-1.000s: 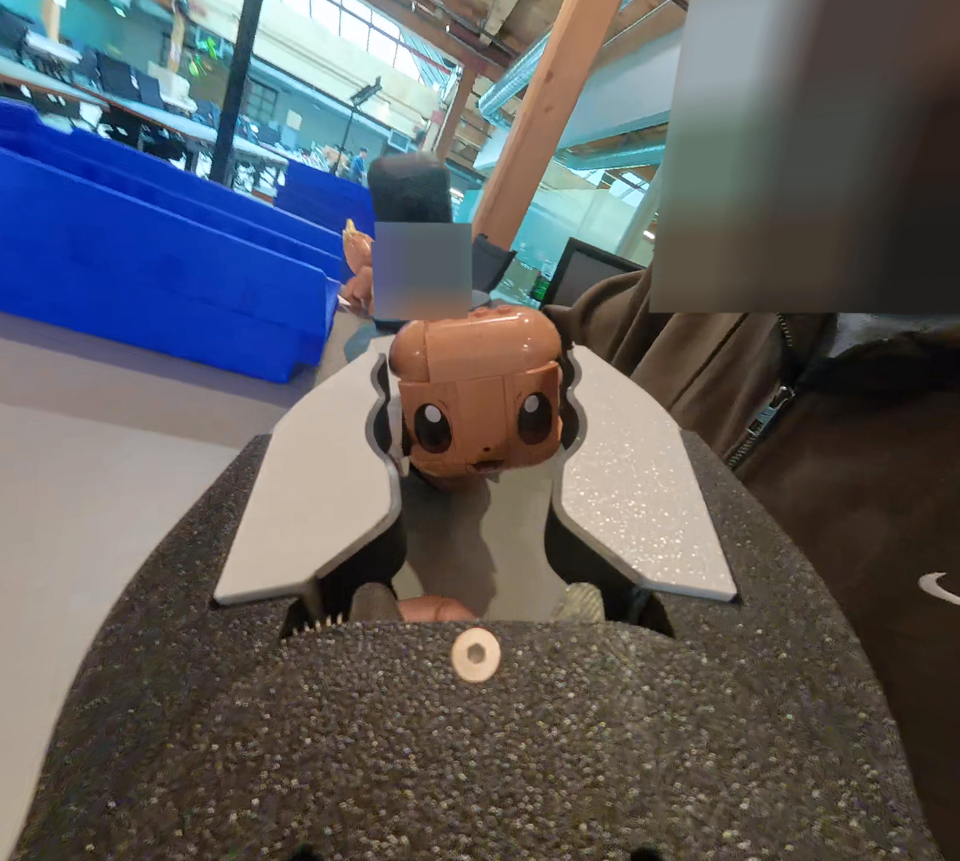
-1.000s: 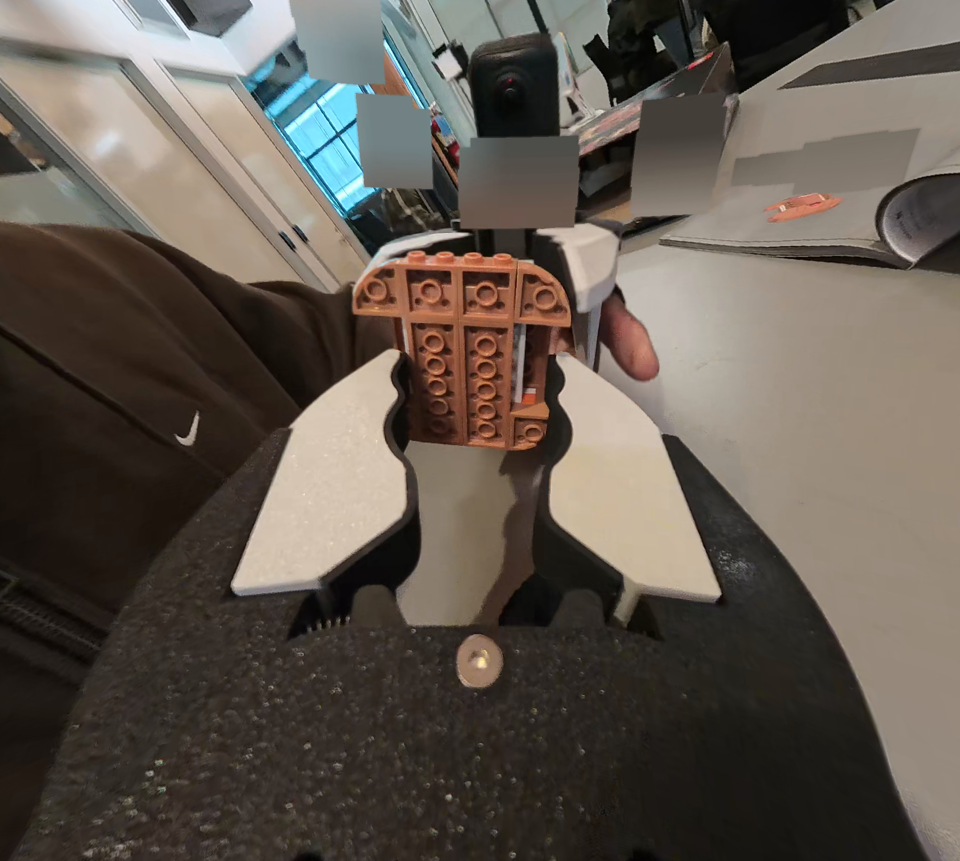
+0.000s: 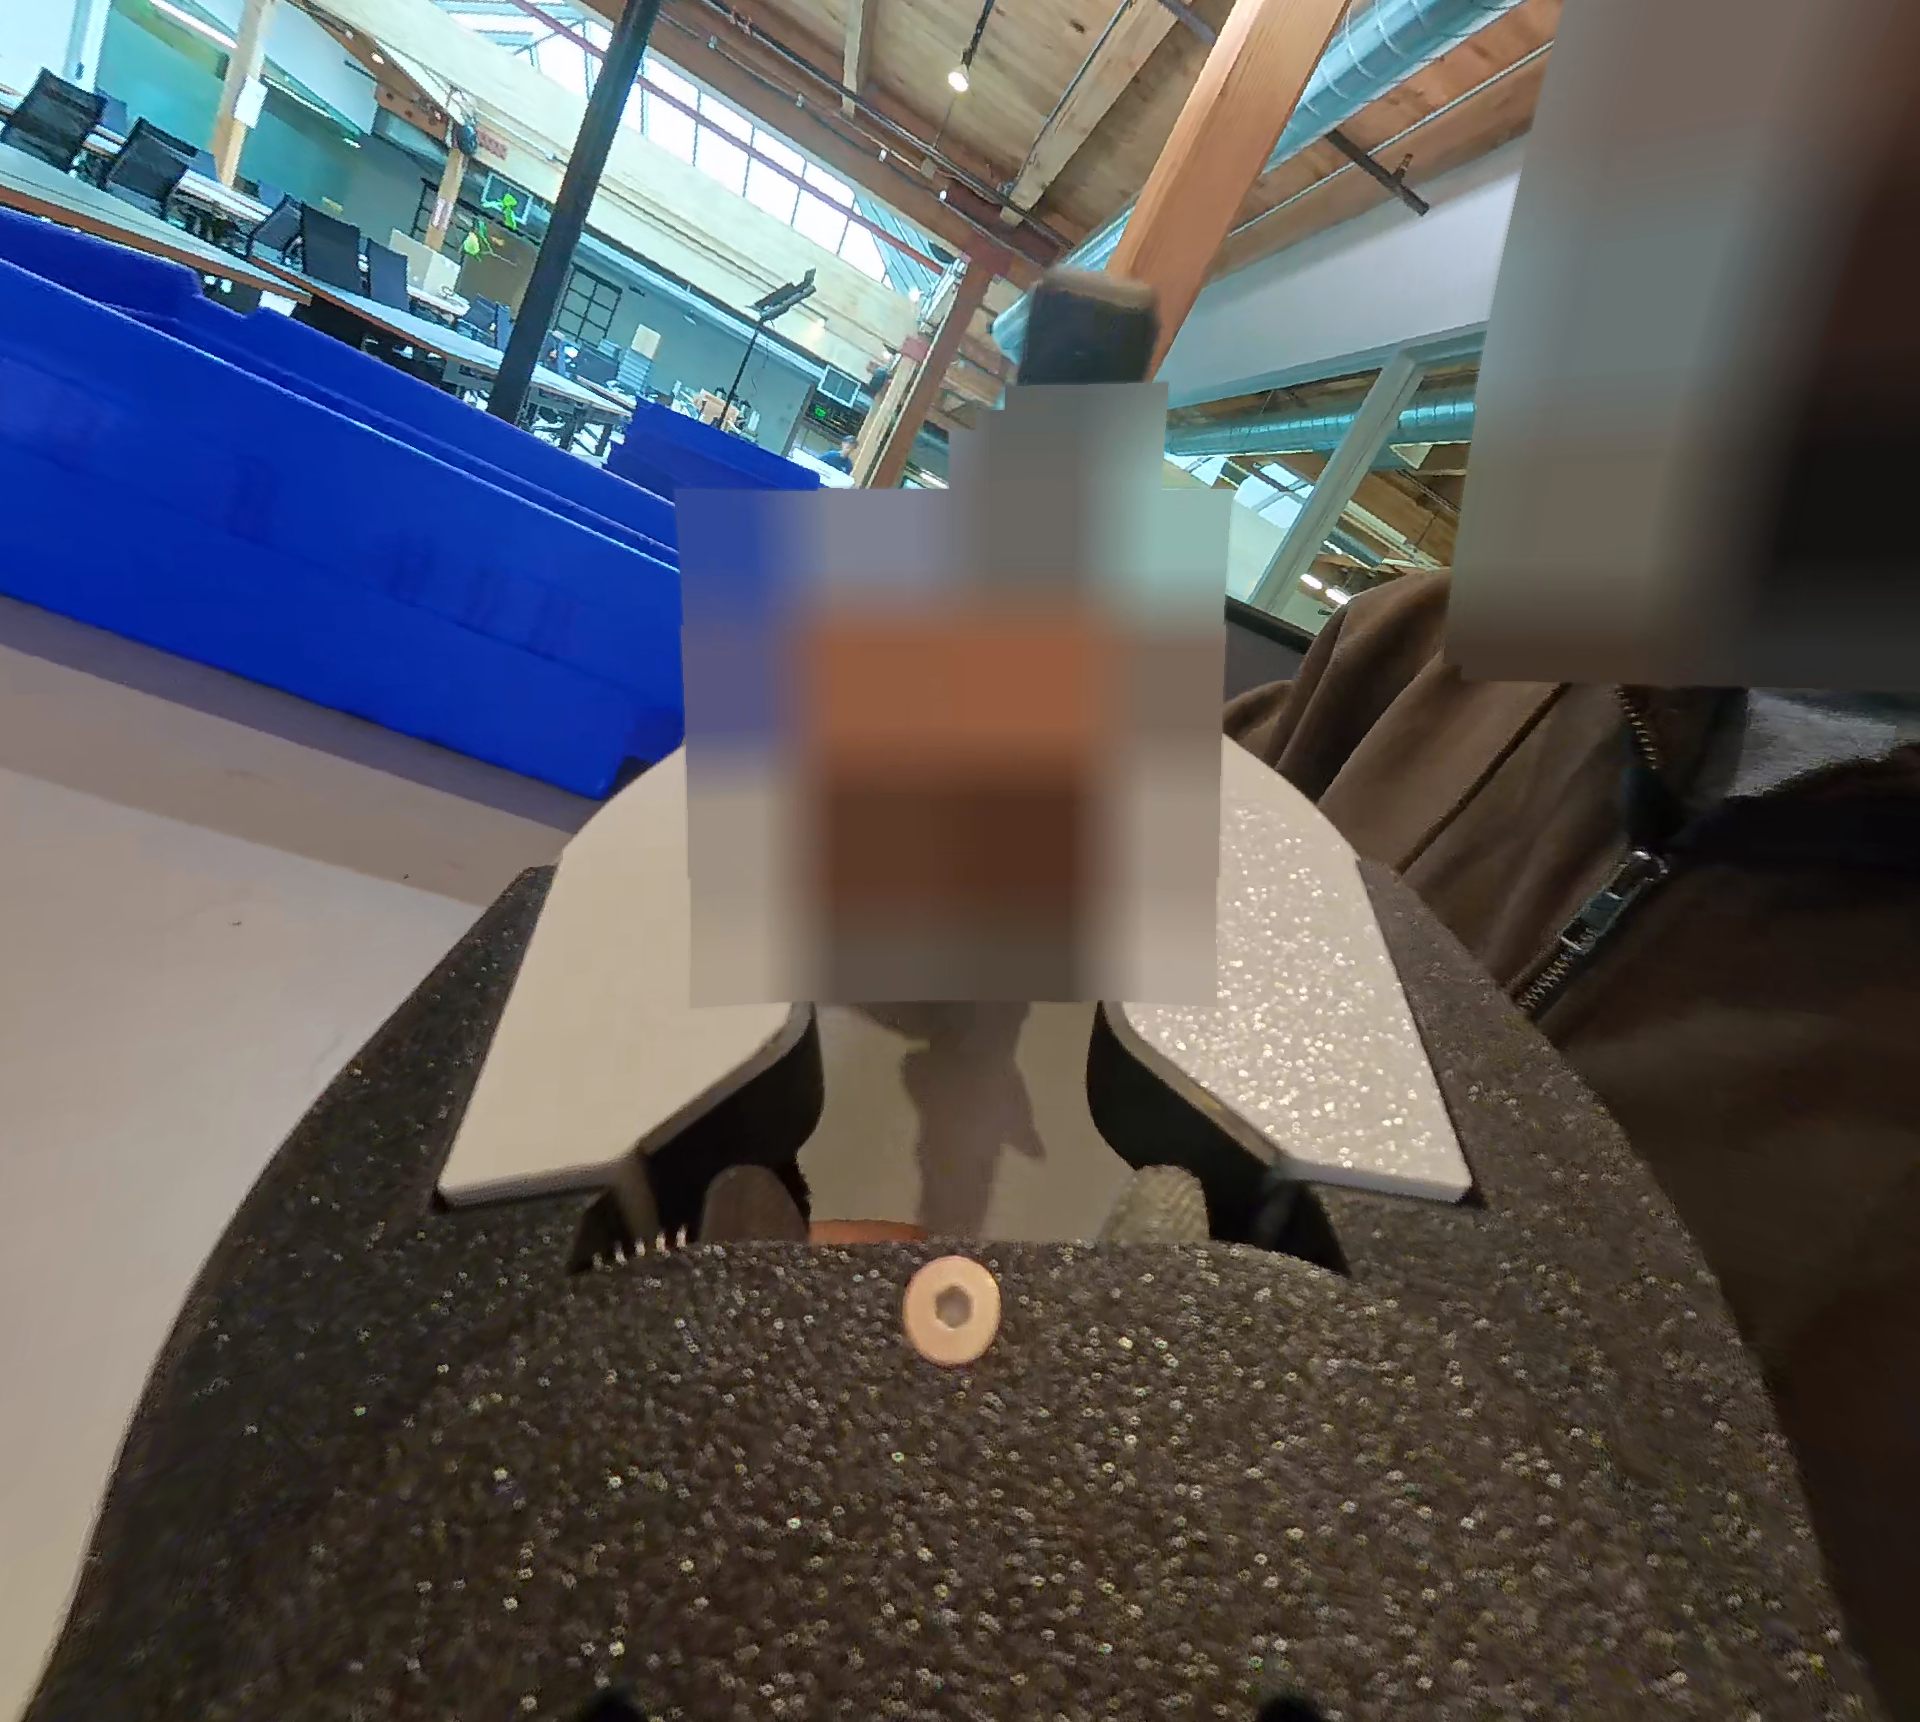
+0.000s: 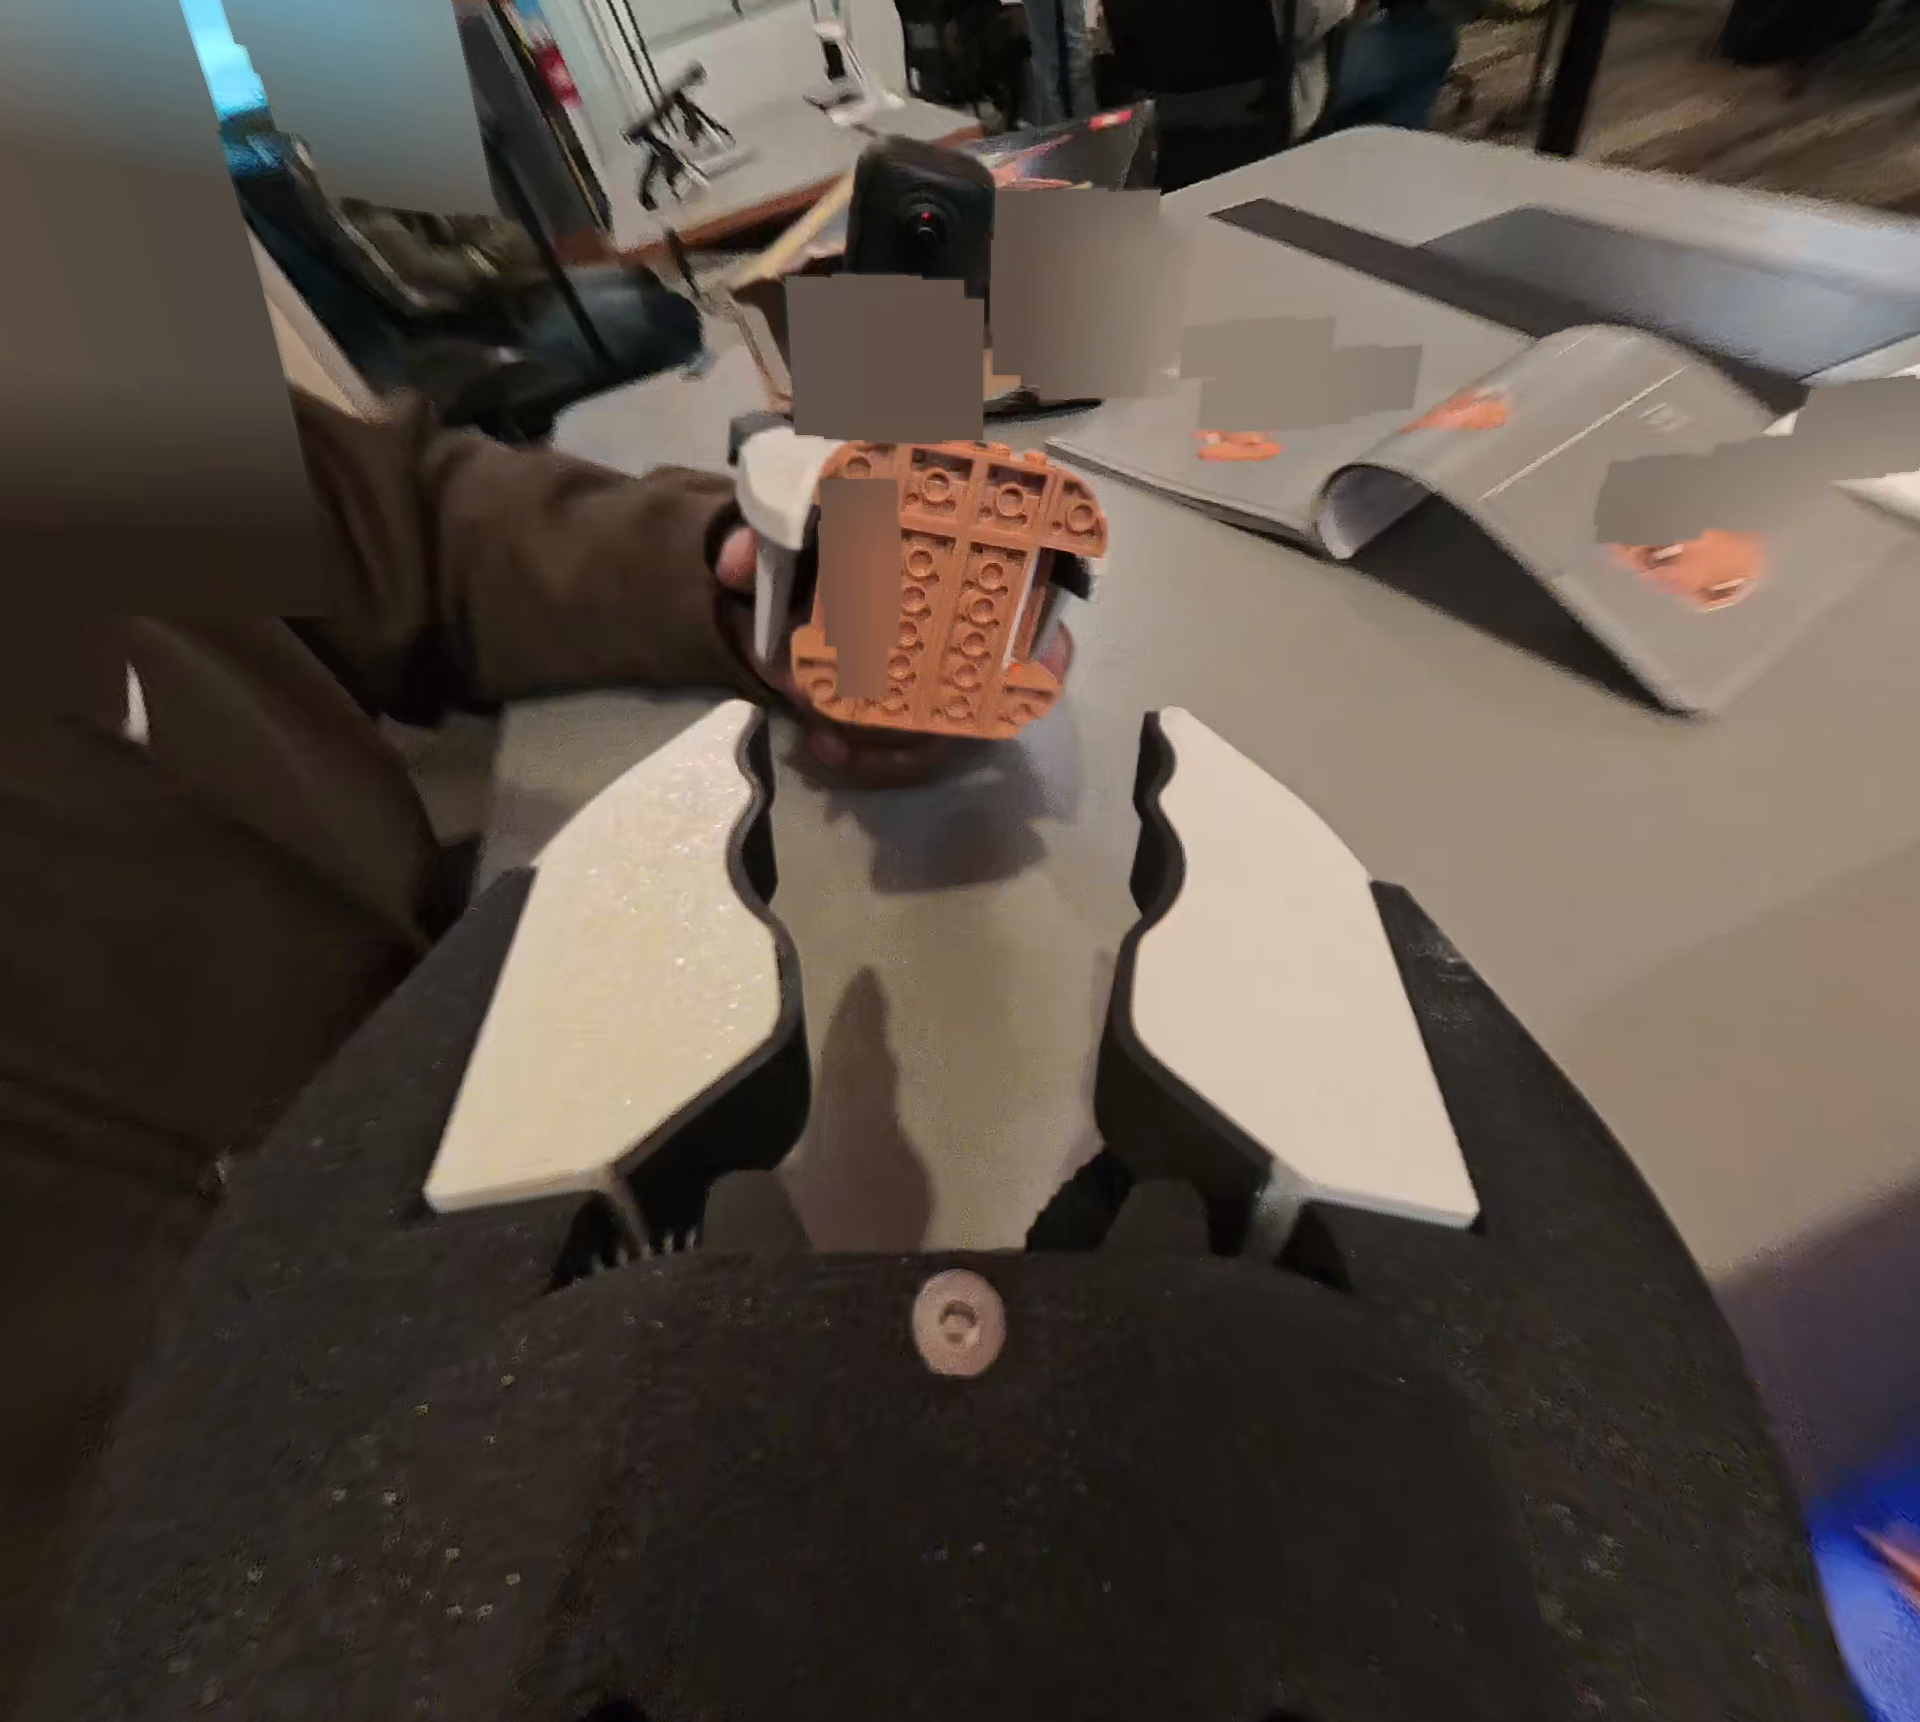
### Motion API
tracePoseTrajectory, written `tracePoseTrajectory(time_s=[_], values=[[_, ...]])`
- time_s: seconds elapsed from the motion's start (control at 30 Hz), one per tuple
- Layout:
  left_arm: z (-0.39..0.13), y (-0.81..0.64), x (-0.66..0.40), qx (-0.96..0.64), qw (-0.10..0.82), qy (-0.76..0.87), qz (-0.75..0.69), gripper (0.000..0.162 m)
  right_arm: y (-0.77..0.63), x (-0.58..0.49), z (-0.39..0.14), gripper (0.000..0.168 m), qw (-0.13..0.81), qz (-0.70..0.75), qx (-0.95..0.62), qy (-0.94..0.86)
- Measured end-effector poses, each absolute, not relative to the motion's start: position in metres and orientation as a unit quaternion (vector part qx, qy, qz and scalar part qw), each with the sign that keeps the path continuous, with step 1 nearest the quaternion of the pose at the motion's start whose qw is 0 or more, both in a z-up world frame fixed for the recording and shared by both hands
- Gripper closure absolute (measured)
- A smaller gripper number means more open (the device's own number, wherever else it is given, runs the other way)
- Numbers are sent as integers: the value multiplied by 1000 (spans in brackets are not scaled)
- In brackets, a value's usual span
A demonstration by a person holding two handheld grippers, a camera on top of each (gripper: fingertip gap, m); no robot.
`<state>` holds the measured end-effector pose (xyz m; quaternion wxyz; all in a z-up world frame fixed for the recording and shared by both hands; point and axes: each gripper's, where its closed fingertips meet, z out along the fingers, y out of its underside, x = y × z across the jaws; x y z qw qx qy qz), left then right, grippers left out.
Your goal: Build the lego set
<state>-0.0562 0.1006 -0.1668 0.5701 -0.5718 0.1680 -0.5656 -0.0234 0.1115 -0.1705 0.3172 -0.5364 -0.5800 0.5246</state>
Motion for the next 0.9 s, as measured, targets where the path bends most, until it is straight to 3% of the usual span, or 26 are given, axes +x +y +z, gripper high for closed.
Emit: tracePoseTrajectory(time_s=[0.13,0.27,0.63,0.9], values=[[-170,102,-54,-581,571,170,-554,101,151,36,-183,105,359,314,-520,-708],[-173,102,-51,-590,571,175,-543,101,181,98,-226,95,244,122,-525,-806],[-177,98,-45,-599,574,202,-521,101,188,141,-283,74,8,-43,-472,-880],[-177,98,-46,-600,575,203,-518,101,195,148,-296,87,-35,-54,-497,-865]])
